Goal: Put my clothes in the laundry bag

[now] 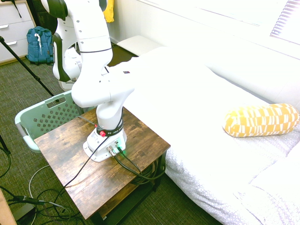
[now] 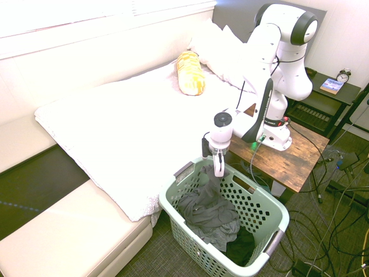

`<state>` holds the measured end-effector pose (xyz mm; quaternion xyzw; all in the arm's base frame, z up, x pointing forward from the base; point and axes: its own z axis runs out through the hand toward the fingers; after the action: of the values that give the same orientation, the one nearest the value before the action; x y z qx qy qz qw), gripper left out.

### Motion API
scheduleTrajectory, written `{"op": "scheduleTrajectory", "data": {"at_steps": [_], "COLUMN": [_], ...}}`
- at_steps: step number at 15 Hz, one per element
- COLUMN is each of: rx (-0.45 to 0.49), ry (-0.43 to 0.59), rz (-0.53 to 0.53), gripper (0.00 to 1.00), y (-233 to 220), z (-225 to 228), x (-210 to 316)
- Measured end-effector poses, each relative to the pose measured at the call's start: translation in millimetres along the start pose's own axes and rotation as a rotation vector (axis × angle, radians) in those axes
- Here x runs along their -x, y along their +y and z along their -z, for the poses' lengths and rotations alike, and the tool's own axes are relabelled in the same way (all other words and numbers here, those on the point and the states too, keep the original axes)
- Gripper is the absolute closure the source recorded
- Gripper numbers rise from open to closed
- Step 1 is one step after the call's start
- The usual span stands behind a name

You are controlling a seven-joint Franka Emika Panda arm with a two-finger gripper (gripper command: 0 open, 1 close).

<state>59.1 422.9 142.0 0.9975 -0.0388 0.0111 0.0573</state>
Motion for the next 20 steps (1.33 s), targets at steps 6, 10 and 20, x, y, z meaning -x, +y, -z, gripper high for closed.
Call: {"op": "scheduleTrajectory", "data": {"at_steps": [6, 10, 20], "rx": [0.048, 0.043, -0.073], "ry": [0.028, 0.064, -0.02], "rz": [-0.008, -0.038, -0.472], "gripper": [0.0, 0.0, 0.0], "y": [-3.2, -3.4, 281.8], "z": [1.9, 13.4, 55.8], "x": [-32.1, -110.6, -397.4]}}
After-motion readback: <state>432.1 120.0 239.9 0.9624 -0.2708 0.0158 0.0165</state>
